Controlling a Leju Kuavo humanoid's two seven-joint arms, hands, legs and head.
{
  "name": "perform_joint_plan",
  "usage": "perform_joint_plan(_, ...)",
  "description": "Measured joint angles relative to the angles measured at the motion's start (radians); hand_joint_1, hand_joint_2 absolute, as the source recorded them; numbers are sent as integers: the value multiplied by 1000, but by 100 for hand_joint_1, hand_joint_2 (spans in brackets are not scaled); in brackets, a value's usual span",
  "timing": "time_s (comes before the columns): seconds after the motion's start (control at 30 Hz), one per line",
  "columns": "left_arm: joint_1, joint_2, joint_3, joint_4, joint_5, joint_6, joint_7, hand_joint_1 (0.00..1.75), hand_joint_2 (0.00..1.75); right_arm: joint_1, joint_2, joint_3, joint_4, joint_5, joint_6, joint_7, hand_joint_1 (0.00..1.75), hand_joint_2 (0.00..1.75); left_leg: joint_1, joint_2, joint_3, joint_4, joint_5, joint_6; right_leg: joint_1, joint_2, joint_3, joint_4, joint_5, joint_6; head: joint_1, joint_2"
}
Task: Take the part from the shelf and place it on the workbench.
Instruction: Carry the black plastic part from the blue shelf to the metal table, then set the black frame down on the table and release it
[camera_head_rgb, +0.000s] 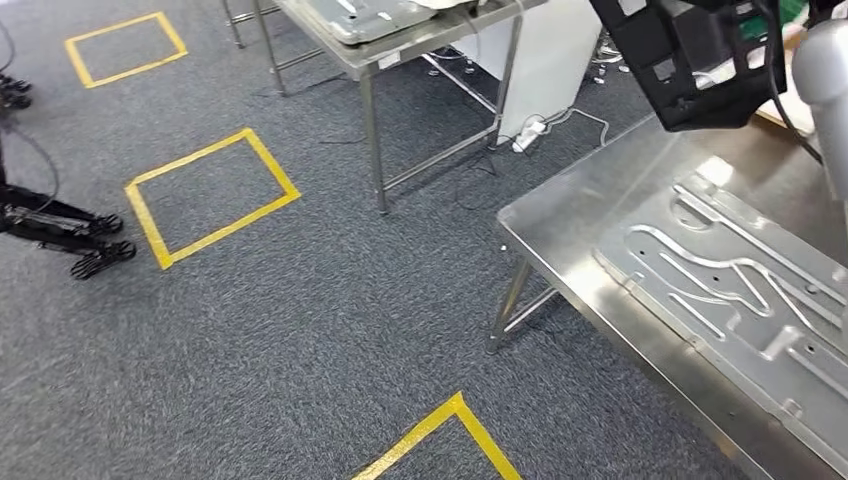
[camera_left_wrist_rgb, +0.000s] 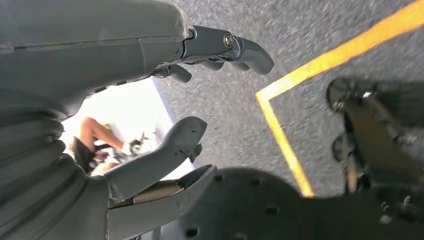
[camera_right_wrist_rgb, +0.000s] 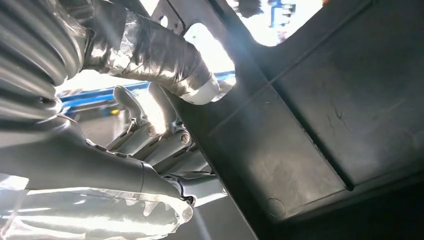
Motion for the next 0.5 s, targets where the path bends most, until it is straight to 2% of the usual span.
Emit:
perform_joint_plan(0.07,2,-1,6,0,0,0,-1,0,175,-11,-4,2,9,0,0,0,175,175,6,-60,-46,101,-53,-4,-2,25,3,-3,1,-10,0,0)
perform_joint_plan(0.1,3,-2,8,0,1,0,-1,0,175,-14,-5,4,15,0,0,-1,175,175,6,-77,-81,169,-79,-4,-2,38,3,-2,1,-13,0,0)
perform_joint_plan(0.13,5,-2,10,0,1,0,-1,0,175,-14,-6,7,21,0,0,-1,175,175,6,-85,-114,228,-94,-3,0,53,4,-2,0,-15,0,0)
perform_joint_plan(0.17,6,-2,11,0,2,0,-1,0,175,-13,-9,10,27,0,0,-1,175,175,6,-89,-136,259,-91,-1,1,70,5,-1,0,-17,0,0)
perform_joint_plan(0.2,6,-2,12,0,3,0,-1,0,175,-13,-11,12,32,-1,0,-1,175,175,5,-92,-143,254,-68,3,3,87,6,1,-1,-17,0,0)
perform_joint_plan(0.23,6,-2,13,0,4,1,-1,0,175,-12,-15,14,36,-1,0,-1,175,175,4,-100,-133,212,-30,9,3,104,7,2,-1,-18,0,0)
perform_joint_plan(0.27,6,-2,15,0,4,1,-1,0,175,-12,-19,15,40,-2,-1,-1,175,175,3,-119,-111,146,14,17,3,119,7,3,-2,-18,0,0)
perform_joint_plan(0.3,6,-1,16,0,5,2,-1,0,175,-10,-24,15,44,-3,-1,-1,175,175,4,-147,-87,81,48,25,3,133,6,4,-2,-16,0,0)
perform_joint_plan(0.33,6,0,17,0,5,2,-2,0,175,-7,-30,16,47,-3,-2,-1,175,175,5,-172,-66,29,68,29,0,146,4,5,-2,-12,0,0)
perform_joint_plan(0.37,6,0,18,0,6,3,-2,0,175,-1,-37,17,51,-3,-3,-1,175,175,5,-190,-53,0,75,31,-4,159,2,5,-2,-6,1,0)
perform_joint_plan(0.4,6,1,18,0,6,3,-2,0,175,6,-46,18,55,-3,-4,-1,175,175,5,-193,-45,-10,72,31,-8,172,0,4,0,1,0,0)
perform_joint_plan(0.43,5,0,19,0,6,3,-2,0,175,13,-54,19,59,-3,-6,0,175,175,4,-183,-41,-17,72,30,-10,184,-1,1,3,9,0,0)
perform_joint_plan(0.47,4,-1,19,0,7,4,-2,0,175,18,-64,19,61,-3,-8,0,175,175,5,-170,-37,-25,76,32,-10,178,-3,2,1,15,0,0)
perform_joint_plan(0.5,3,-2,19,0,7,4,-2,0,175,19,-72,19,63,-3,-9,1,175,175,6,-156,-33,-35,80,35,-9,153,-10,12,-8,20,1,0)
